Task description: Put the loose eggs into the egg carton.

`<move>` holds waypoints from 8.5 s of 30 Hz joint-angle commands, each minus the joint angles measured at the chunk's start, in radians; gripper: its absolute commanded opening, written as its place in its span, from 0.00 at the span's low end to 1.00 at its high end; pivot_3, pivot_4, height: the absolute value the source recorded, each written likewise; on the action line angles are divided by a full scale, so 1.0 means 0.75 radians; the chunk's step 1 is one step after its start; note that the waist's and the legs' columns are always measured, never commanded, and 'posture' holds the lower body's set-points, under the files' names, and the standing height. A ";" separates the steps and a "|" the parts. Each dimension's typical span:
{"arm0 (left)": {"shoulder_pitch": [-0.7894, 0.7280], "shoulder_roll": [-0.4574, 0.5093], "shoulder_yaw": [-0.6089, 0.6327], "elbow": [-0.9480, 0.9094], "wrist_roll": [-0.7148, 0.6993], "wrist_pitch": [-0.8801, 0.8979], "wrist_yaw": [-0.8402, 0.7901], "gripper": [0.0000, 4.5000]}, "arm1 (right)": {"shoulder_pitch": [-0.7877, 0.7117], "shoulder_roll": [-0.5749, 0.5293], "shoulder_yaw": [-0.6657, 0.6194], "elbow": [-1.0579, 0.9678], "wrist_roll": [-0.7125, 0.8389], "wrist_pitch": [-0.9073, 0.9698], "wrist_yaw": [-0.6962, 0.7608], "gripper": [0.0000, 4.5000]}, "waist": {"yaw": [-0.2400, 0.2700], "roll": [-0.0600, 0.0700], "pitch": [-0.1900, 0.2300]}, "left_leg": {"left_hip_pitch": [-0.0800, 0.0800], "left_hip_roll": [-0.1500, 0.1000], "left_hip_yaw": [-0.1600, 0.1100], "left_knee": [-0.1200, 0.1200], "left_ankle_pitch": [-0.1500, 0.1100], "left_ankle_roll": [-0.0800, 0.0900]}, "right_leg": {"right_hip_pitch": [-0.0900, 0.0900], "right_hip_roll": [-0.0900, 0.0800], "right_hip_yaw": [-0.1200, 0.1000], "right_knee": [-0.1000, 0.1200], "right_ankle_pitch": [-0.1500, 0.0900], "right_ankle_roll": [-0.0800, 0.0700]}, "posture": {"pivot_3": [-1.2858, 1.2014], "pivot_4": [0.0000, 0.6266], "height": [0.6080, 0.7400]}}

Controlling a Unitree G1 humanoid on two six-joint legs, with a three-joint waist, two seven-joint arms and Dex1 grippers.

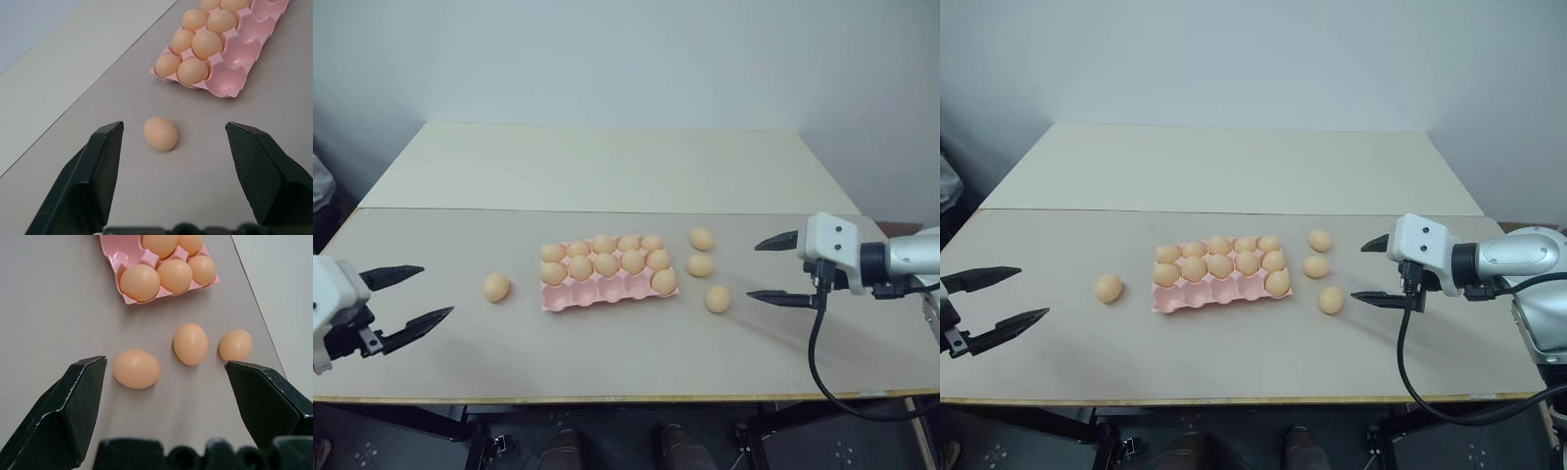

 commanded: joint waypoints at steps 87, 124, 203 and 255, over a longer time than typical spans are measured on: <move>-1.345 -0.525 -1.196 0.829 0.070 -0.188 -0.097 0.44 | 0.285 0.018 -0.234 -0.480 0.127 0.280 -0.307 1.00 | 0.047 -0.001 -0.001 | -0.001 -0.004 -0.006 0.005 0.001 0.001 | 0.008 0.002 -0.001 0.000 0.008 0.007 | 0.52 0.24 1.00; -1.616 -0.789 -1.362 1.380 0.373 -0.590 -0.354 0.86 | 0.454 0.030 -0.341 -0.621 0.135 0.368 -0.443 1.00 | 0.027 -0.001 -0.001 | -0.002 -0.004 -0.012 0.013 -0.003 0.006 | 0.015 0.004 -0.002 -0.002 0.005 0.013 | 0.52 0.24 1.00; -0.766 -0.045 -0.747 0.279 -0.181 -0.247 -0.191 0.87 | 0.017 0.362 0.256 0.112 -0.210 0.185 -0.388 0.59 | 0.002 0.000 0.000 | -0.001 -0.002 -0.007 0.010 -0.003 0.005 | 0.012 0.000 -0.003 -0.001 0.000 0.006 | 0.52 0.24 1.00; -0.470 -0.018 -0.543 0.241 -0.090 -0.256 -0.089 0.87 | -0.140 0.418 0.139 -0.244 -0.010 0.258 -0.213 0.99 | 0.015 0.001 0.000 | -0.004 -0.002 -0.001 0.002 -0.002 0.003 | 0.001 -0.001 -0.002 -0.001 0.005 -0.005 | 0.52 0.24 1.00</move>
